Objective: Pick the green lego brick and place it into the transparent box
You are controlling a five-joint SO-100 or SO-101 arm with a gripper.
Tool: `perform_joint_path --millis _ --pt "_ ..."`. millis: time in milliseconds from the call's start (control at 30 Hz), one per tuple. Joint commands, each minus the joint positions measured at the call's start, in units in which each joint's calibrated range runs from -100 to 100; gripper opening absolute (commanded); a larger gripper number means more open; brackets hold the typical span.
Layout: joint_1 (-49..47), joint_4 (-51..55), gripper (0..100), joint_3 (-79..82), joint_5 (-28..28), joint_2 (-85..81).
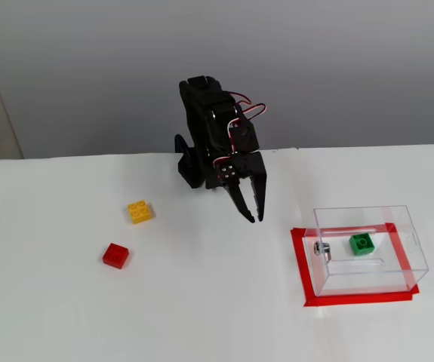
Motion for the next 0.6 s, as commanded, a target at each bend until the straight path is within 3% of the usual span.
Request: perform_joint_path --millis 0,300,567 --pt "4.3 0.0 3 2.0 0.1 -3.8" --pt "15.1 -0.1 3 5.3 -0.1 -11.7" --pt "17.7 -0.6 3 10.2 0.3 -23.6"
